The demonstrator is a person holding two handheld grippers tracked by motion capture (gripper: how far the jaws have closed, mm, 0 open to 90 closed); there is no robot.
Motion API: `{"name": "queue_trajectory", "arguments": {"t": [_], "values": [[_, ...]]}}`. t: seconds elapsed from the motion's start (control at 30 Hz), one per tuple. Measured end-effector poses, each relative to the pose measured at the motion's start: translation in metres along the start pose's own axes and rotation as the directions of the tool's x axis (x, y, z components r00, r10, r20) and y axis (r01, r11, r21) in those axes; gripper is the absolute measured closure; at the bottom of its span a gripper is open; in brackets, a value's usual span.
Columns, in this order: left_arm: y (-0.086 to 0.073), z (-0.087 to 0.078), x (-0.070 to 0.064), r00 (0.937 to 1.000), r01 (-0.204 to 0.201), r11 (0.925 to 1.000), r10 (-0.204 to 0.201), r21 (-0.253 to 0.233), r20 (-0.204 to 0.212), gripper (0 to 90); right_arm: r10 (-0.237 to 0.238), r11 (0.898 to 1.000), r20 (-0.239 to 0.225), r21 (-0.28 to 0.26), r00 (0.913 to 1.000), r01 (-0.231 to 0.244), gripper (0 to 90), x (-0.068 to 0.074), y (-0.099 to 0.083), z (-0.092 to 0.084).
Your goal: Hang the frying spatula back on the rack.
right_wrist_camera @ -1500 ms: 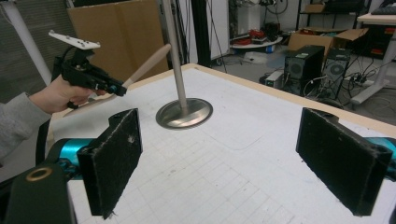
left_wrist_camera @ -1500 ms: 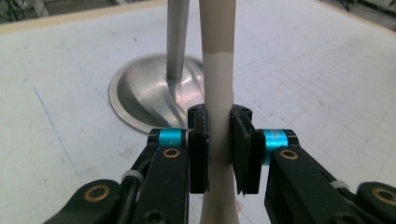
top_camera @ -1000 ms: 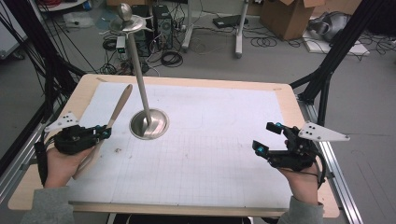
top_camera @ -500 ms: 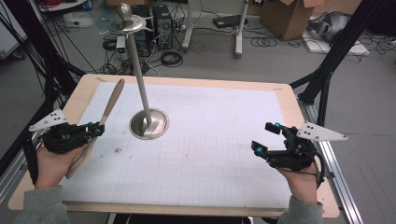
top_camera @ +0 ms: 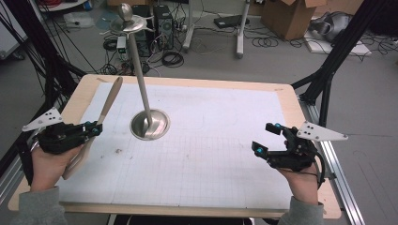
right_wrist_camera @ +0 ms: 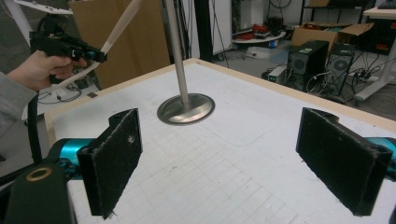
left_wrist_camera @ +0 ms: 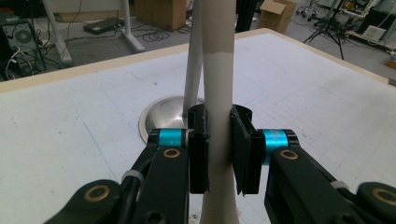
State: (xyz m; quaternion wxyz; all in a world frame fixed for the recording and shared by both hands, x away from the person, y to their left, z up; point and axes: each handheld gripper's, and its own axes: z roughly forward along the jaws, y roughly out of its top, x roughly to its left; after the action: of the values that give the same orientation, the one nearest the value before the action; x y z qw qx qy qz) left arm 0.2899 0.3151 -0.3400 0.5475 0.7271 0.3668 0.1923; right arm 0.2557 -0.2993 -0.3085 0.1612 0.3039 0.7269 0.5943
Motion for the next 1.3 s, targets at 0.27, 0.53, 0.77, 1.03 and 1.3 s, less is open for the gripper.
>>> {"name": "queue_trajectory", "arguments": {"t": [0.27,0.53,0.77,1.03,1.3], "values": [[0.007,-0.009,-0.001,1.0,0.001,0.9997,-0.001,-0.025,-0.001,77.9,-0.001,1.0,-0.003,-0.002,1.0,0.001,13.5,0.0,0.0,0.0],[0.013,-0.013,-0.003,0.9999,0.002,0.9992,-0.002,-0.039,0.016,77.9,0.001,1.0,-0.003,-0.009,1.0,-0.001,13.5,-0.001,0.0,-0.001],[0.024,-0.023,-0.002,0.9993,-0.034,0.9991,0.034,-0.028,0.015,77.9,-0.001,1.0,-0.001,-0.013,1.0,0.001,13.5,-0.001,0.001,-0.003],[0.044,-0.043,0.004,0.9989,-0.042,0.9982,0.043,-0.042,0.016,77.9,0.006,1.0,-0.004,-0.021,1.0,-0.006,13.5,-0.002,0.001,-0.005],[0.057,-0.045,0.005,0.9989,-0.043,0.9974,0.044,-0.058,0.018,77.8,0.004,1.0,-0.009,-0.013,1.0,-0.004,13.5,-0.002,0.001,-0.003]]}}
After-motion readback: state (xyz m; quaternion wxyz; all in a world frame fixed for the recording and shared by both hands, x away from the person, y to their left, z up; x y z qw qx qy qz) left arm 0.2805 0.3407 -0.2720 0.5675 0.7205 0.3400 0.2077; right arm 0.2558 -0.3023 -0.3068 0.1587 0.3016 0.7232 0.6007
